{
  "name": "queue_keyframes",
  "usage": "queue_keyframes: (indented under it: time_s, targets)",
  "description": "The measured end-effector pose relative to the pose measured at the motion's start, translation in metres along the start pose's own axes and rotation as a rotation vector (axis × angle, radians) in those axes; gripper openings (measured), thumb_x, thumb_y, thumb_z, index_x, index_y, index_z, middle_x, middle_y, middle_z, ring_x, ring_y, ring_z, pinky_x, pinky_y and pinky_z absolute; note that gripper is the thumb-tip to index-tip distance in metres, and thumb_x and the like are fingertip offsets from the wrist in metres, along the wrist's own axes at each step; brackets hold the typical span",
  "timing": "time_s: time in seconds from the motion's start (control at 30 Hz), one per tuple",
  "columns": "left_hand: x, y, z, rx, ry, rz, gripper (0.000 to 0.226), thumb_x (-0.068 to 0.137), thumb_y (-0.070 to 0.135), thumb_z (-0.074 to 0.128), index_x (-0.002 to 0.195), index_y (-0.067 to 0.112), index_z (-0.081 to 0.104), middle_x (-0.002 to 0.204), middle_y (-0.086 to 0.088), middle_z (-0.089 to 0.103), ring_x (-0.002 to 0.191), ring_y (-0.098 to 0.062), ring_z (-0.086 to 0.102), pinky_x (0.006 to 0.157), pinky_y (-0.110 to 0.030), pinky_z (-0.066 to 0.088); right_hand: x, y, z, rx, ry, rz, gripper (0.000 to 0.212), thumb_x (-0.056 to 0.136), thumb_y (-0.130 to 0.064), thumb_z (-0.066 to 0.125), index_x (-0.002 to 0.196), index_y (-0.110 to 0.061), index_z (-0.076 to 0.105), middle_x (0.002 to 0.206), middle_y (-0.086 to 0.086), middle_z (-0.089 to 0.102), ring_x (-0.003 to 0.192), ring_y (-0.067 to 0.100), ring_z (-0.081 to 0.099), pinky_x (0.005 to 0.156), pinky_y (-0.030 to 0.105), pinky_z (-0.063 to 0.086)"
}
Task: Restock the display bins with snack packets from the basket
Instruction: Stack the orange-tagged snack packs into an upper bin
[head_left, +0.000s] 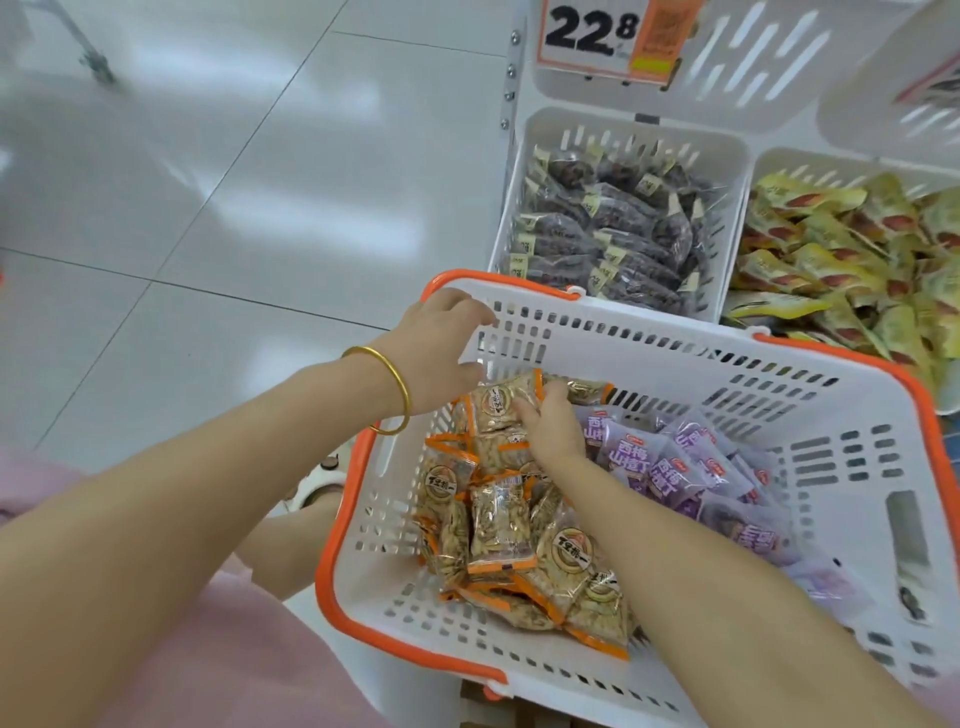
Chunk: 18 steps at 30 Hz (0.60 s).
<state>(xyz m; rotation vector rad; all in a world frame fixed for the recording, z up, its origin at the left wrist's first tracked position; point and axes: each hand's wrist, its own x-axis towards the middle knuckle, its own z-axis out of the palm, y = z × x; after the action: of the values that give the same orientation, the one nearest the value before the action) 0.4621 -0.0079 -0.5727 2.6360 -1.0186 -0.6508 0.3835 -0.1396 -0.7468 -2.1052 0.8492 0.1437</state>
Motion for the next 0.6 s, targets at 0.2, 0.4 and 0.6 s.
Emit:
queue_keyframes:
  time_s: [0.2, 0.4, 0.6]
  targets:
    - [0.005, 0.007, 0.005, -0.037, -0.032, -0.024, 0.055, 0.092, 0.023, 0.055, 0.141, 0.015, 0.033, 0.145, -0.008, 0.029, 0.129, -0.026, 0.036, 0.105, -0.032, 0.032, -0.019, -0.002, -0.053, 0.229, 0.01, -0.173, 0.02, 0.096, -0.025, 0.052, 0.104, -0.014, 0.037, 0.079, -0.008, 0.04, 0.069, 0.006, 0.04, 0.062, 0.022, 0.034]
    - [0.014, 0.032, 0.015, -0.237, -0.128, -0.128, 0.067, 0.087, 0.023, 0.064, 0.142, 0.008, 0.028, 0.14, -0.011, 0.04, 0.12, -0.027, 0.048, 0.098, -0.038, 0.044, -0.055, -0.022, -0.128, 0.41, 0.205, -0.301, 0.018, 0.095, -0.025, 0.054, 0.096, -0.016, 0.039, 0.081, 0.002, 0.042, 0.068, 0.013, 0.043, 0.057, 0.021, 0.035]
    - [0.017, 0.075, 0.01, -0.729, -0.198, -0.14, 0.022, 0.088, 0.015, 0.063, 0.108, 0.005, 0.06, 0.101, -0.012, 0.065, 0.089, -0.024, 0.064, 0.084, -0.037, 0.055, -0.082, -0.03, -0.161, 0.65, 0.301, -0.283, 0.012, 0.095, -0.024, 0.054, 0.092, -0.024, 0.042, 0.085, -0.005, 0.046, 0.073, 0.004, 0.046, 0.063, 0.01, 0.039]
